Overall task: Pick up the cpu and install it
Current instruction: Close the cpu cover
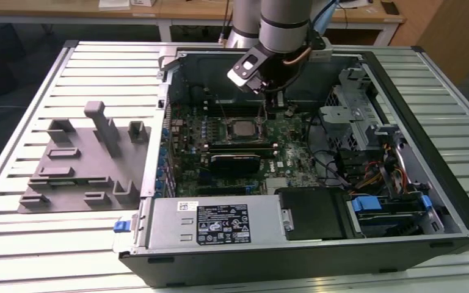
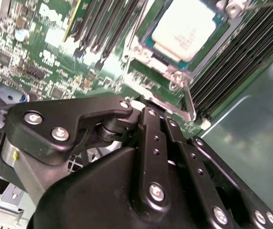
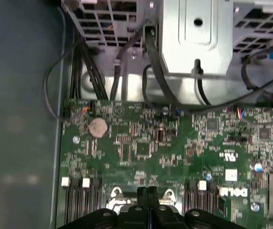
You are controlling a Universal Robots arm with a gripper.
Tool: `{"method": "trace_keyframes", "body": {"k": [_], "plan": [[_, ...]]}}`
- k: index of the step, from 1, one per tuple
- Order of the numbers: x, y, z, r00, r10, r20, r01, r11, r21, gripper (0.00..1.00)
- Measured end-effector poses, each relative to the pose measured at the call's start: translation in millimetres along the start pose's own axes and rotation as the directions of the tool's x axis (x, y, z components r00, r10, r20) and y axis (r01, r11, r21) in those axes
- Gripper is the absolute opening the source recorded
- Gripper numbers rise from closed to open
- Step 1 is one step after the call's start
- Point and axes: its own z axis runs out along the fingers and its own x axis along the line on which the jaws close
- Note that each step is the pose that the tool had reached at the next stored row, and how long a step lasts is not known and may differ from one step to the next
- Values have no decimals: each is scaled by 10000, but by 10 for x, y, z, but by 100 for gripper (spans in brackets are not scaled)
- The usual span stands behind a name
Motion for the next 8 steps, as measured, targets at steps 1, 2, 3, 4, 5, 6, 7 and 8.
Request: {"method": "trace_keyframes", "body": {"k": [1, 2, 3, 4, 5, 6, 7, 8], "plan": [[0, -23, -2, 10000, -1, 1, 1, 10000, 0, 11], [1, -46, -3, 10000, -1, 1, 1, 10000, -2, 11], [1, -69, -3, 10000, 0, 0, 0, 10000, -4, 11], [2, -92, -5, 10000, 1, 0, -1, 10000, -7, 11], [2, -114, -6, 10000, 0, 0, 0, 10000, -8, 11], [2, -135, -7, 10000, -1, 0, 1, 10000, -9, 11], [2, -158, -8, 10000, 0, 0, 0, 10000, -11, 11], [3, -180, -9, 10000, 1, 1, -1, 10000, -11, 11]]}}
